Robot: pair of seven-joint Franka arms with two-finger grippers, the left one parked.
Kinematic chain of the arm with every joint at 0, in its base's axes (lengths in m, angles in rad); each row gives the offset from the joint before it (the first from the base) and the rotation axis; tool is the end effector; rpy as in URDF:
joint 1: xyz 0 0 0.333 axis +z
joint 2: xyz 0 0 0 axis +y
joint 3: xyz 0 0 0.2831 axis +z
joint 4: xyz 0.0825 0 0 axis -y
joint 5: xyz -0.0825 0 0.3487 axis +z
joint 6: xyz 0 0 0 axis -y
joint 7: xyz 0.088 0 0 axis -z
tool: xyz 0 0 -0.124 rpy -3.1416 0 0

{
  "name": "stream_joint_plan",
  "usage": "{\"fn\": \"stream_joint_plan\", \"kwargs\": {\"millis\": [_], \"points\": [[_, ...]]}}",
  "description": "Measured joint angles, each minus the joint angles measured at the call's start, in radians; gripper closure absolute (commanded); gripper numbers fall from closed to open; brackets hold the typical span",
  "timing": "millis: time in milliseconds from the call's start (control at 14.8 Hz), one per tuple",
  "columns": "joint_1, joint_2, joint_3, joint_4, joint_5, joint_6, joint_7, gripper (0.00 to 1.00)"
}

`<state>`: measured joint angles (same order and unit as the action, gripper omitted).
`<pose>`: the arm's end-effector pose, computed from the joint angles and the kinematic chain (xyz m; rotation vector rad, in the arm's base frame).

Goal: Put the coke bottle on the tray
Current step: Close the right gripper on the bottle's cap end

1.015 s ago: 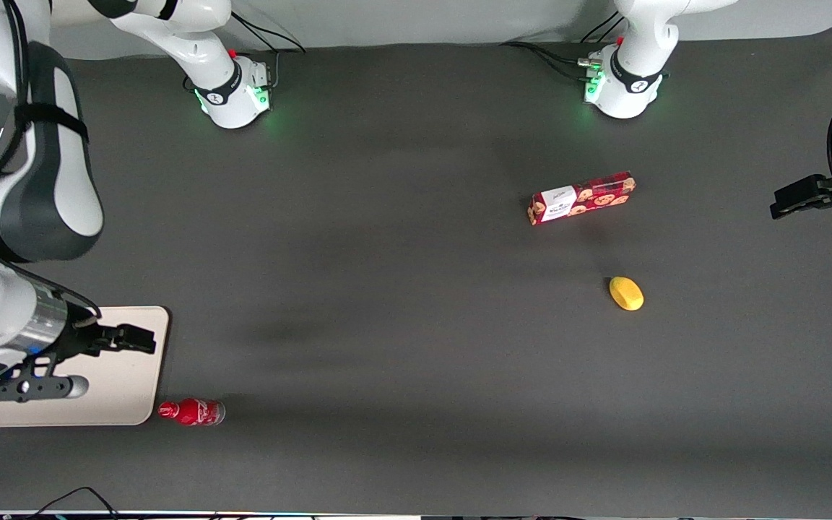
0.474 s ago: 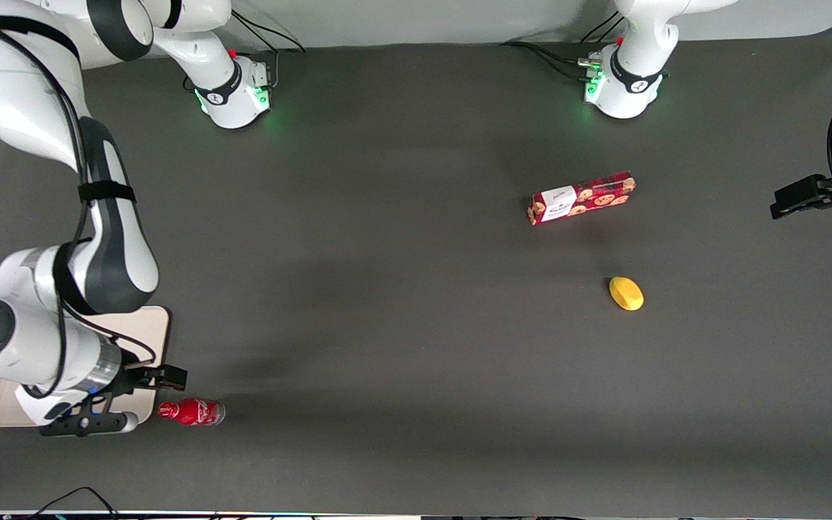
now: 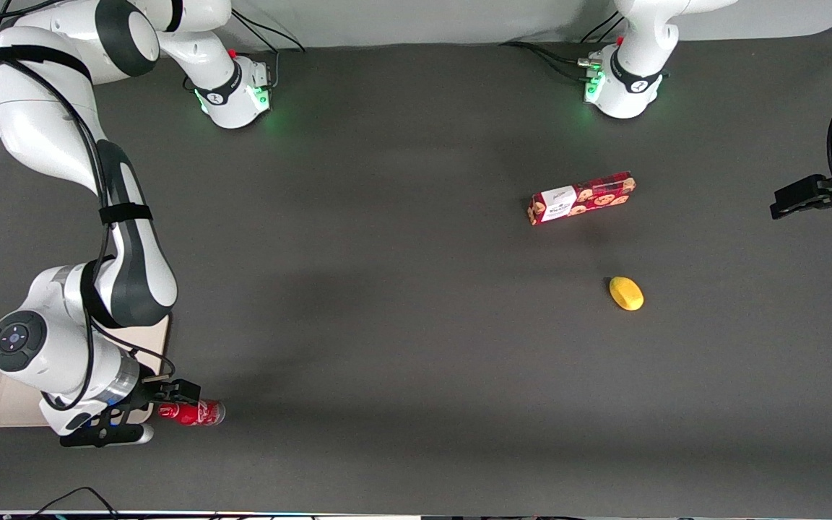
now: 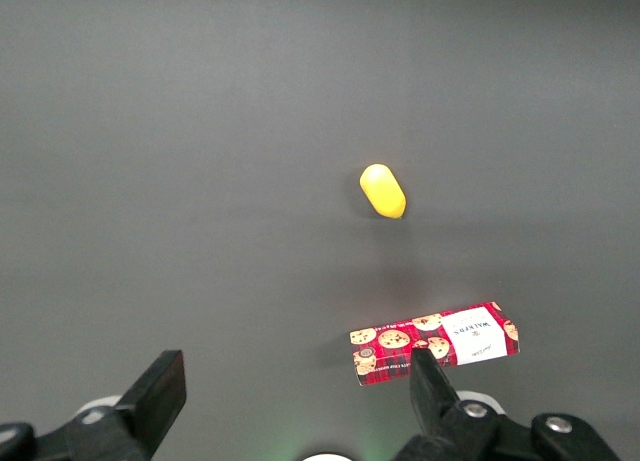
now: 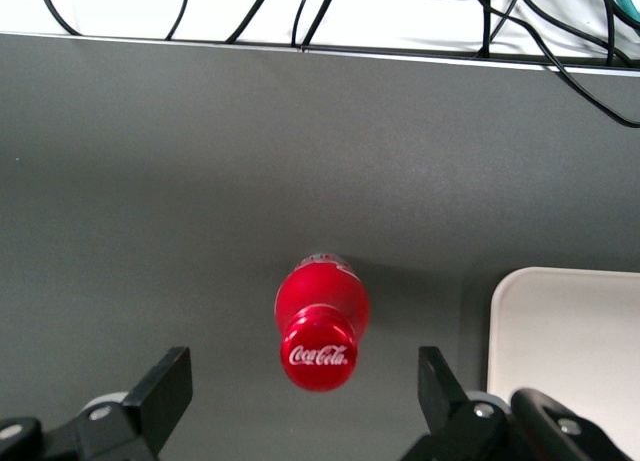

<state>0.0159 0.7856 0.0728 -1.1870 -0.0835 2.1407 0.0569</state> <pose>0.7180 0.0450 0.3078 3.1173 0.0705 0.2677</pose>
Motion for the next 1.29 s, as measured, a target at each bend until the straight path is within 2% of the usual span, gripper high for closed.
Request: {"fn": "stream_joint_plan", "kwargs": {"millis": [406,609,947,1150,1218,1286], "points": [[0.0,0.013,0.001,0.002,-0.015,0.042,0.0,0.07],[0.0,0.022,0.002,0.002,-0.019,0.051,0.0,0.17],[0.0,0.03,0.002,0.003,-0.031,0.056,0.0,0.6],[0.0,0.03,0.002,0.003,-0.034,0.056,0.0,0.93],[0.0,0.03,0.002,0.003,-0.034,0.055,0.0,1.0],[0.0,0.03,0.003,0.005,-0.034,0.055,0.0,1.0]]}}
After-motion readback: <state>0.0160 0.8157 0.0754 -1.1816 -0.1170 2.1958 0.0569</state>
